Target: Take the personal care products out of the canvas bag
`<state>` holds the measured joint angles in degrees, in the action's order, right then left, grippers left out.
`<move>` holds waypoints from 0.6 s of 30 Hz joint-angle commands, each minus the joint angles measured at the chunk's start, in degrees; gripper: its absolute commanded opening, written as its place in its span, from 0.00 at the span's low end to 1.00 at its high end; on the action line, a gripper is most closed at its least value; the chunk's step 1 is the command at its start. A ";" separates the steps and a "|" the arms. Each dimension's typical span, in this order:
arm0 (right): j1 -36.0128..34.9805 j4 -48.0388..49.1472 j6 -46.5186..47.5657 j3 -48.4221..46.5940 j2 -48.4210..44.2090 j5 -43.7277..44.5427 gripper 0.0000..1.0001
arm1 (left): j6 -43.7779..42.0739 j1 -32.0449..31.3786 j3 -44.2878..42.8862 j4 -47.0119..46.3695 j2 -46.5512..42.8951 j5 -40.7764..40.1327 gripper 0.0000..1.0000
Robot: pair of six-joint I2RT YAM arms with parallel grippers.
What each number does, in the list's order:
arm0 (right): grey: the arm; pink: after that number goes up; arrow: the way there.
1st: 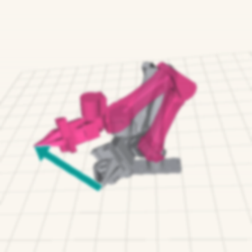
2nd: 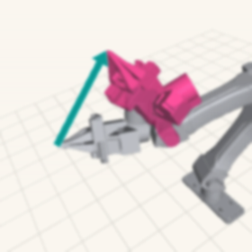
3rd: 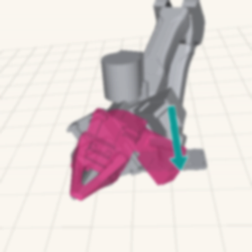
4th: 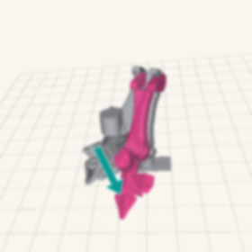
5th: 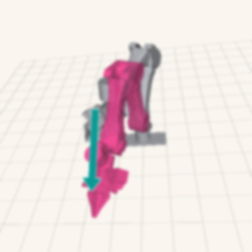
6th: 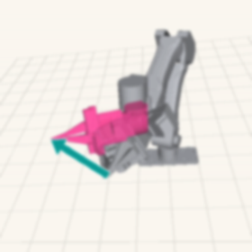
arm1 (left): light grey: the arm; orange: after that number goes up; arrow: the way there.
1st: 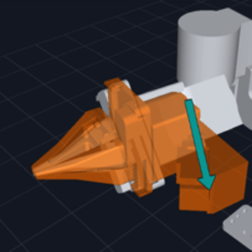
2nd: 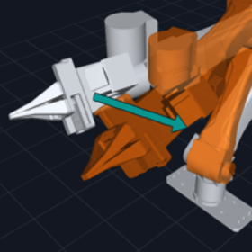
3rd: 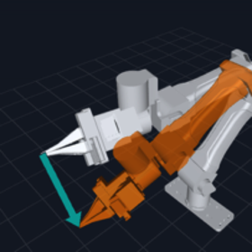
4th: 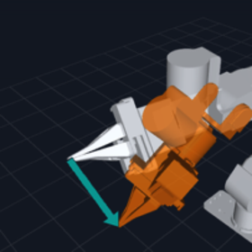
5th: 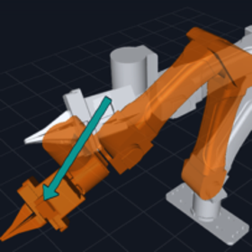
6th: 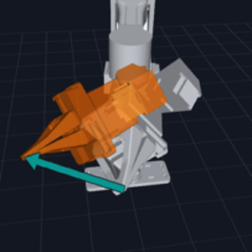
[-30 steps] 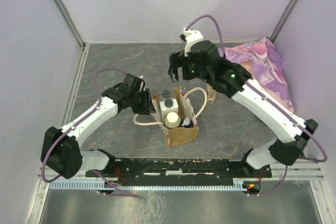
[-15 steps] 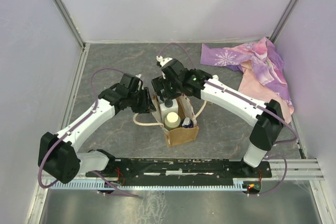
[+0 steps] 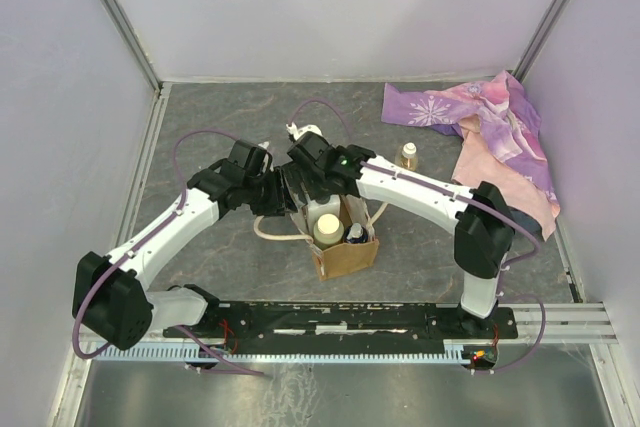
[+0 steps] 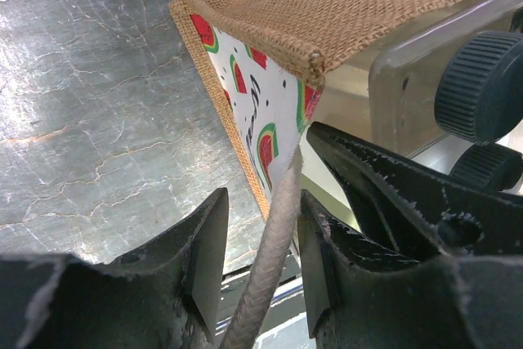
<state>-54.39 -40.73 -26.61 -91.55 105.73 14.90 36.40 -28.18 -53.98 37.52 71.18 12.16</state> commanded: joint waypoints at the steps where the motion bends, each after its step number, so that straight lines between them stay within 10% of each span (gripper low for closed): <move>1: -0.33 1.13 -0.24 -2.81 -0.26 5.40 0.85 | 0.07 0.36 -0.84 -0.25 -1.40 0.83 0.03; 18: -0.44 5.15 5.15 -9.94 -13.63 14.87 0.57 | -0.19 0.34 0.08 -0.43 -1.44 0.93 0.03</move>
<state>-55.35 -41.78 -24.64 -92.38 99.39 22.85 36.38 -28.08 -53.98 37.54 71.18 12.16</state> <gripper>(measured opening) 0.855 0.454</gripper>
